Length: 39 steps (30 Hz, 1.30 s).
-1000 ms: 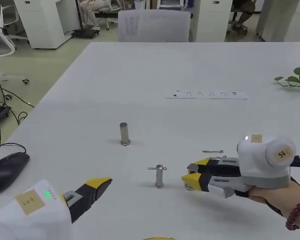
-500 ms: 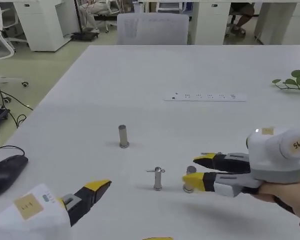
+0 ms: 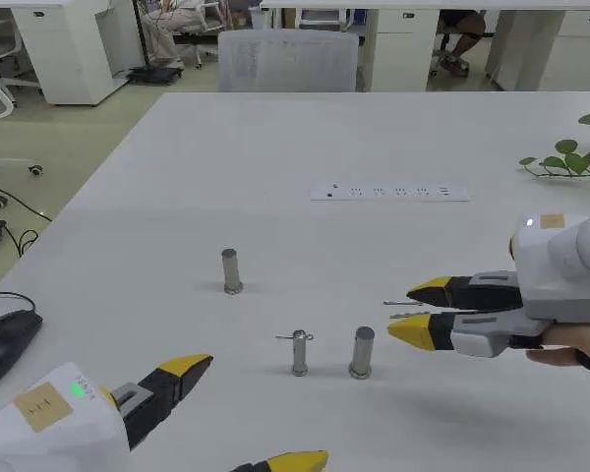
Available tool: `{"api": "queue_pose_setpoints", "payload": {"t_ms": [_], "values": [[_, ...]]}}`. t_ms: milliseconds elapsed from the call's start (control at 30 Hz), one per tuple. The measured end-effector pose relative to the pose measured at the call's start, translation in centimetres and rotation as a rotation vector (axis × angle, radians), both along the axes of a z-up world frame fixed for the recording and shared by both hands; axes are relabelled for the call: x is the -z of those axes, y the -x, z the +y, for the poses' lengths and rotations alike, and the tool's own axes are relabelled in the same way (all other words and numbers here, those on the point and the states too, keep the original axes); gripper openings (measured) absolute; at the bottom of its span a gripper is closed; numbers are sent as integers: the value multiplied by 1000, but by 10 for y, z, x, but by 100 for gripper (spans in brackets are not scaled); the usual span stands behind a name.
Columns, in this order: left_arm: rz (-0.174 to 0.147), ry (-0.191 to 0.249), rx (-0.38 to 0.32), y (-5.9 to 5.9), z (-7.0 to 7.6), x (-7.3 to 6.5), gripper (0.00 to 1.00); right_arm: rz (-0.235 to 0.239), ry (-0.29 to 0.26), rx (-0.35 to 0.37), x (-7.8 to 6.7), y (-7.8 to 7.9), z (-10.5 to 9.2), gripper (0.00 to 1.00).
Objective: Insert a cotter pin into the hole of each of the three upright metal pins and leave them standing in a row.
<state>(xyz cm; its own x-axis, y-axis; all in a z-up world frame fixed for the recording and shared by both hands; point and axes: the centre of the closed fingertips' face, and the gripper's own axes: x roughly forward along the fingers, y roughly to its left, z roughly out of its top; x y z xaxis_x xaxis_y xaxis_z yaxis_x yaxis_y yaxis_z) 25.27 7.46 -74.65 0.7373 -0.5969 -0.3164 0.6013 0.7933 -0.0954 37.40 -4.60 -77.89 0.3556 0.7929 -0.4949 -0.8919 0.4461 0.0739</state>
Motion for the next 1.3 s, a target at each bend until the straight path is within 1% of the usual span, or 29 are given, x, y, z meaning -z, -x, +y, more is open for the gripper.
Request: {"api": "queue_pose_setpoints", "payload": {"t_ms": [167,367,400,600,633,733,767,867,933,1067,1100,1133,1300], "values": [[2,-2,2,0,-1,1,76,18,65,10,9,-11,-13,35],[3,-1,0,-2,-1,2,75,24,158,-12,24,-22,-24,31],[2,-1,-2,-3,-1,2,74,20,181,-23,27,-24,-25,30],[1,5,-4,-5,-2,2,74,-5,274,-72,38,-37,-26,25],[1,3,-1,-5,-2,3,74,-5,289,-79,40,-39,-26,25],[4,-7,4,-5,-2,5,74,-2,360,-104,51,-46,-30,22],[4,-9,5,-5,-3,5,74,1,373,-114,54,-47,-30,22],[4,-5,9,-5,-3,5,74,5,419,-137,62,-51,-33,19],[9,-4,11,-5,-3,6,73,0,466,-156,67,-53,-36,18],[8,-4,10,-5,-2,6,72,-5,484,-174,70,-56,-35,17],[8,-3,8,-6,-2,6,72,-6,499,-178,72,-58,-37,16],[11,-2,7,-5,-2,7,72,-7,502,-182,72,-59,-36,16],[14,-3,4,-5,-1,8,72,-24,558,-233,77,-61,-38,14]]}}
